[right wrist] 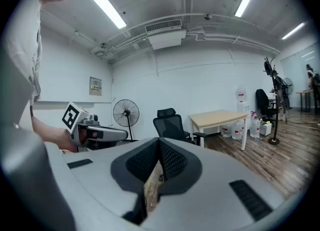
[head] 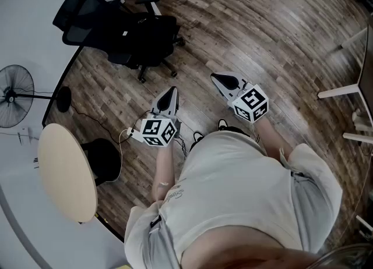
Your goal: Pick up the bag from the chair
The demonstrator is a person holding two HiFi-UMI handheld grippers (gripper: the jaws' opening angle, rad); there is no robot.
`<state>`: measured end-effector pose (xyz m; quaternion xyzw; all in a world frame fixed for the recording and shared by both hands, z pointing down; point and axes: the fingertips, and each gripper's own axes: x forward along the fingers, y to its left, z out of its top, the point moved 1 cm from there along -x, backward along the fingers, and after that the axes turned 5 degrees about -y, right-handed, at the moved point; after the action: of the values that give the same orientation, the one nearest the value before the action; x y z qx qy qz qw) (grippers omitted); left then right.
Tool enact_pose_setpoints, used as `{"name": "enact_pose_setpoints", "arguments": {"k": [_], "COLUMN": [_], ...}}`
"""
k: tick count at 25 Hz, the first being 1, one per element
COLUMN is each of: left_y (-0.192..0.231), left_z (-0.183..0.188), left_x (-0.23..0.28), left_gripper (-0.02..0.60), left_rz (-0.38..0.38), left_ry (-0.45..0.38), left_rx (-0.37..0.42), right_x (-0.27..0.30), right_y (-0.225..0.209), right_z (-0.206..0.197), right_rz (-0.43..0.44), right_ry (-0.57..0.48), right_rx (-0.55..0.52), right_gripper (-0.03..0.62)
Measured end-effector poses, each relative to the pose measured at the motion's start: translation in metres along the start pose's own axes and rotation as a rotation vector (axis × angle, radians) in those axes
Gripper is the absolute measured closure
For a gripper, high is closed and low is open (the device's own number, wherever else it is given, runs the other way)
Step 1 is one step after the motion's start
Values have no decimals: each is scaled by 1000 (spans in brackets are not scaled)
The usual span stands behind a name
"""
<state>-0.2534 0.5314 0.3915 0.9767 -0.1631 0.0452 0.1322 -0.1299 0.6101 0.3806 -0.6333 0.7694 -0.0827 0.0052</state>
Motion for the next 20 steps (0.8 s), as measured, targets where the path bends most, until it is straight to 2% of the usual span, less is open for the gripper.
{"name": "enact_pose_setpoints", "arguments": {"k": [10, 13, 20], "left_y": [-6, -3, 16], "left_z": [-11, -14, -32], "left_x": [37, 44, 59], "left_gripper": [565, 565, 565], "left_rz": [32, 49, 52], "left_ry": [28, 37, 94], "left_rx": [-6, -1, -42], "right_x": [8, 14, 33], "right_y": [-38, -50, -68], "right_z": [-12, -24, -45], "right_rz": [51, 61, 74], "right_ry": [2, 29, 80], "right_rx": [-3, 27, 93], "right_gripper": [600, 600, 600]}}
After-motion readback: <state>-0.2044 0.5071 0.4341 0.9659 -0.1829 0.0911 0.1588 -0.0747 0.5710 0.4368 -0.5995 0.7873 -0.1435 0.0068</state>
